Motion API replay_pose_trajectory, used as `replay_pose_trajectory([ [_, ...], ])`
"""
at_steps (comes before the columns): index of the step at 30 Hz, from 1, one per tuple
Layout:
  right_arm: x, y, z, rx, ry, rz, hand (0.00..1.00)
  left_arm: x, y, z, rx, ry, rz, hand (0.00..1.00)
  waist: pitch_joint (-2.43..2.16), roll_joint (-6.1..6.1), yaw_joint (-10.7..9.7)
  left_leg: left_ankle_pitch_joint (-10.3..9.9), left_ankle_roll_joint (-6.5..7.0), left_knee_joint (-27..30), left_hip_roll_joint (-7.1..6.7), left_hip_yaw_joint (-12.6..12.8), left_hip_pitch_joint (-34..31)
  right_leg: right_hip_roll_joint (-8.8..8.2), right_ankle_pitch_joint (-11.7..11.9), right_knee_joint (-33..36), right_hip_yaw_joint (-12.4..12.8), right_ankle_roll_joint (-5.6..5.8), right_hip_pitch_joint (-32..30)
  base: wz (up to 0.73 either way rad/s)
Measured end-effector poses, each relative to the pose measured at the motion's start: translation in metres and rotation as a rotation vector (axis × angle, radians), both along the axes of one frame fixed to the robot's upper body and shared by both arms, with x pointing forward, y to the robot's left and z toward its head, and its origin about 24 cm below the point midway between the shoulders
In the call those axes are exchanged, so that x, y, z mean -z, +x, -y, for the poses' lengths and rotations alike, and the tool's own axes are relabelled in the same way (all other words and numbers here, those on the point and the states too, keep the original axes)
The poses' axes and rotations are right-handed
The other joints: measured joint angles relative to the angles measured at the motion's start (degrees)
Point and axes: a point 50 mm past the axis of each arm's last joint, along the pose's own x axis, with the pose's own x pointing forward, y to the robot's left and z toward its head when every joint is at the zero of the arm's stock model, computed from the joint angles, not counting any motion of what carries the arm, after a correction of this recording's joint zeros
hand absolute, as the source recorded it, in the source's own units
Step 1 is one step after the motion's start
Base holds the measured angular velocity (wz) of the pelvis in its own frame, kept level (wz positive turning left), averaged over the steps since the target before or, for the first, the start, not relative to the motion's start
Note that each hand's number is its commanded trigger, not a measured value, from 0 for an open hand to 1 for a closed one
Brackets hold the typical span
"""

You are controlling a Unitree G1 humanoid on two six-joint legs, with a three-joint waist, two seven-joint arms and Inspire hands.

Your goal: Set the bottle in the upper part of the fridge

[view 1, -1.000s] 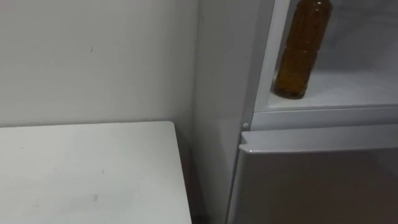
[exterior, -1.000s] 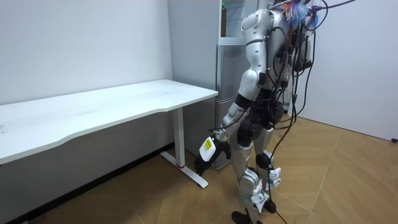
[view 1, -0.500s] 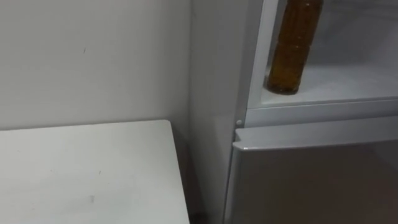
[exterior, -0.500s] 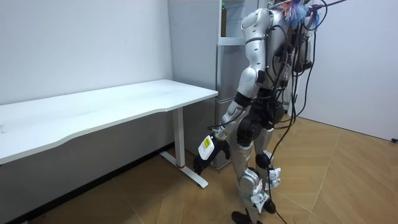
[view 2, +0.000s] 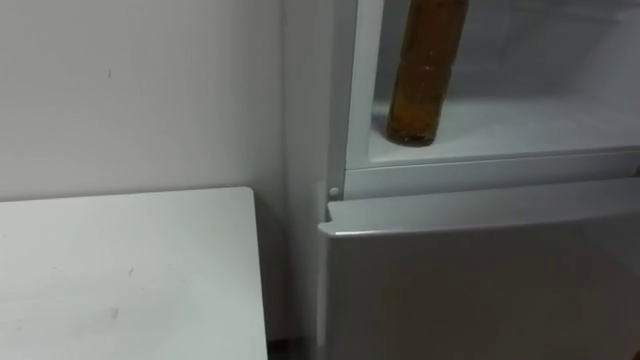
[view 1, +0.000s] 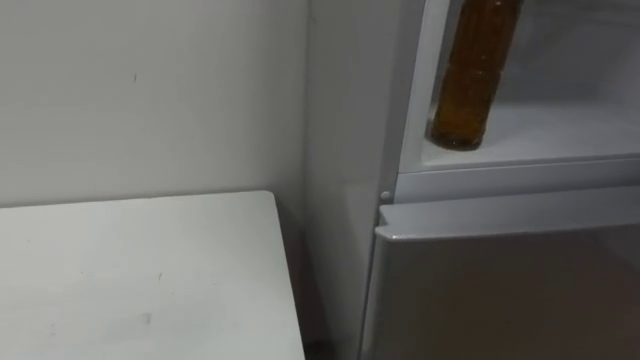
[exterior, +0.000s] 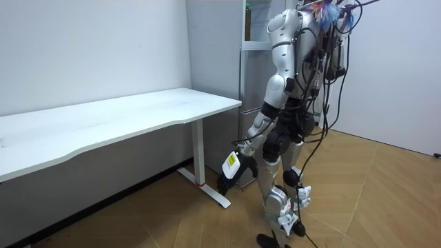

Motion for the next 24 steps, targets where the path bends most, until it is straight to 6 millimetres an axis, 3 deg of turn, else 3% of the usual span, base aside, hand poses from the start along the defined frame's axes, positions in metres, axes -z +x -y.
replay_pose_trajectory([
  [2, -0.005, -0.001, -0.002, 0.012, -0.027, 0.012, 0.0, 0.0, -0.002, 0.001, -0.002, -0.003, -0.006, 0.0, 0.09, -0.14, -0.02, 0.0, 0.0, -0.05, -0.01, -0.01, 0.04, 0.0, -0.06, -0.02, 0.01, 0.0, -0.03, -0.02],
  [6, -0.042, 0.002, -0.017, -0.046, -0.221, 0.107, 0.0, 0.001, 0.005, 0.001, 0.006, -0.003, 0.009, 0.0, 0.3, -0.73, 0.23, 0.02, -0.05, -0.13, 0.12, 0.13, 0.74, 0.08, -0.1, -0.43, 0.02, -0.03, 0.86, 0.0],
  [12, -0.042, 0.013, -0.032, -0.171, -0.28, 0.067, 0.0, 0.003, 0.022, 0.005, 0.044, -0.012, 0.015, 0.0, 0.06, -1.06, 2.5, 0.0, -0.06, -0.26, 0.38, 0.17, 0.95, 0.11, -0.02, -0.44, 0.02, -0.13, 0.93, -0.02],
  [24, -0.047, 0.028, -0.055, -0.38, -0.331, 0.07, 0.0, 0.005, 0.013, 0.005, 0.037, -0.014, -0.02, 0.0, 0.19, -0.08, 3.57, -0.02, -0.08, -0.19, 0.63, -0.04, 0.43, -0.08, -0.02, -0.33, -1.45, -0.12, 0.9, 0.03],
])
